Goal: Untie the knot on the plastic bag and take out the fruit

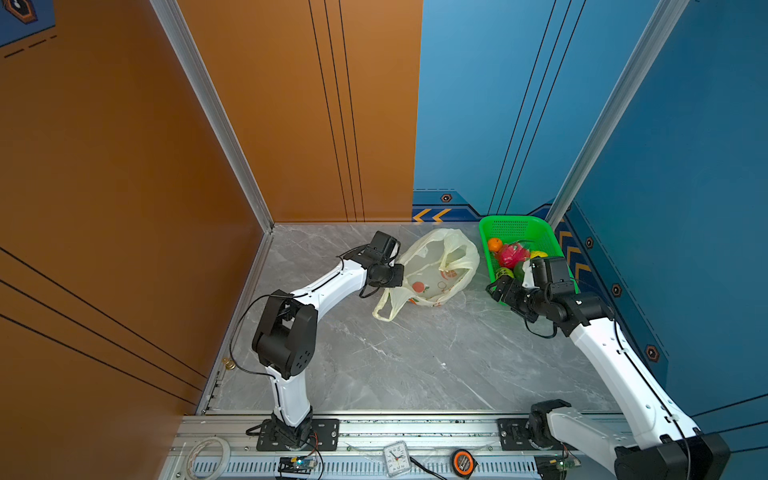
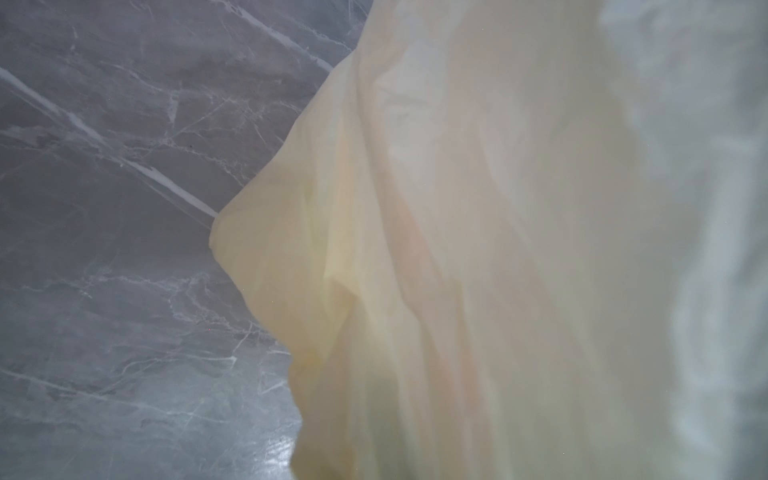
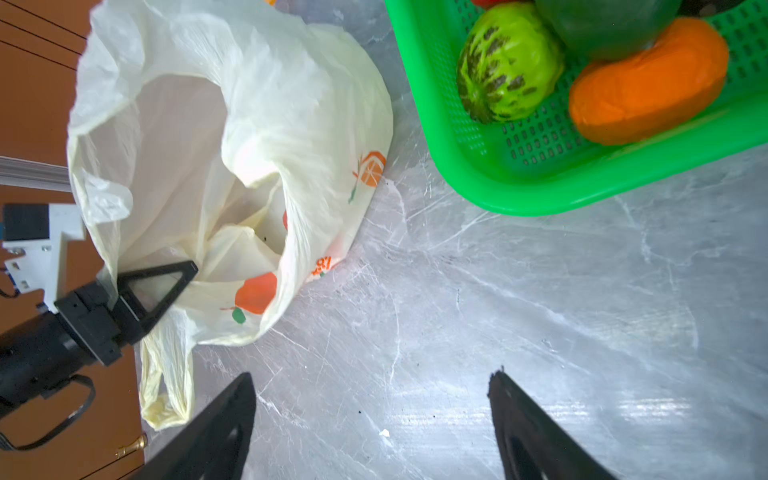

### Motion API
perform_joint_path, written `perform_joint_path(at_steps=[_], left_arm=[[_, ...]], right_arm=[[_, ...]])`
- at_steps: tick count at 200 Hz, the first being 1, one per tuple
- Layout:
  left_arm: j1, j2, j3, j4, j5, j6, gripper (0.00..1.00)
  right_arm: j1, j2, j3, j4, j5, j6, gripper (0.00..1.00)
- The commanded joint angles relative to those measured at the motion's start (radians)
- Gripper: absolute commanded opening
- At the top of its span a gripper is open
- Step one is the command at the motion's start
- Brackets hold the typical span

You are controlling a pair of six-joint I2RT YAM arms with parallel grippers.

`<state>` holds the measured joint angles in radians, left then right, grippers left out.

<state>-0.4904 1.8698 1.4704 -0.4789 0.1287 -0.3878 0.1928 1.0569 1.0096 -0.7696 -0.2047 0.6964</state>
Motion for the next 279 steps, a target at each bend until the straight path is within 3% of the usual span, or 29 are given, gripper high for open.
perform_joint_path(at_steps=[1,48,76,136,164,182,220,279], left_arm=[[0.02,0.03,0.047,-0.001,0.041,0.038,0.05],[0.033,-0.011,0.023,0.0,0.076,0.052,0.48],[0.028,-0.091,-0.033,0.0,0.087,0.05,0.69],[-0.007,-0.312,-0.197,0.032,0.083,0.04,0.99],[0.001,-0.361,-0.227,0.023,0.164,0.045,0.98],[0.0,-0.335,-0.184,-0.069,0.204,0.071,0.98],[-0.01,-0.291,-0.193,-0.152,0.179,0.1,0.93],[-0.064,-0.287,-0.186,-0.149,0.116,0.101,0.91]], right_arm=[[0.023,-0.031,-0.03,-0.051,0.043,0.042,0.86],[0.036,-0.032,-0.028,-0.057,0.062,0.04,0.86],[0.036,-0.029,-0.025,-0.057,0.072,0.028,0.87],[0.027,-0.038,-0.03,-0.041,0.059,-0.015,0.93],[0.03,-0.041,-0.042,-0.018,0.035,-0.023,0.93],[0.081,-0.041,-0.026,0.019,0.04,-0.025,0.94],[0.253,0.037,0.047,0.125,0.066,-0.012,0.94],[0.444,0.214,0.077,0.461,0.086,0.173,0.91]])
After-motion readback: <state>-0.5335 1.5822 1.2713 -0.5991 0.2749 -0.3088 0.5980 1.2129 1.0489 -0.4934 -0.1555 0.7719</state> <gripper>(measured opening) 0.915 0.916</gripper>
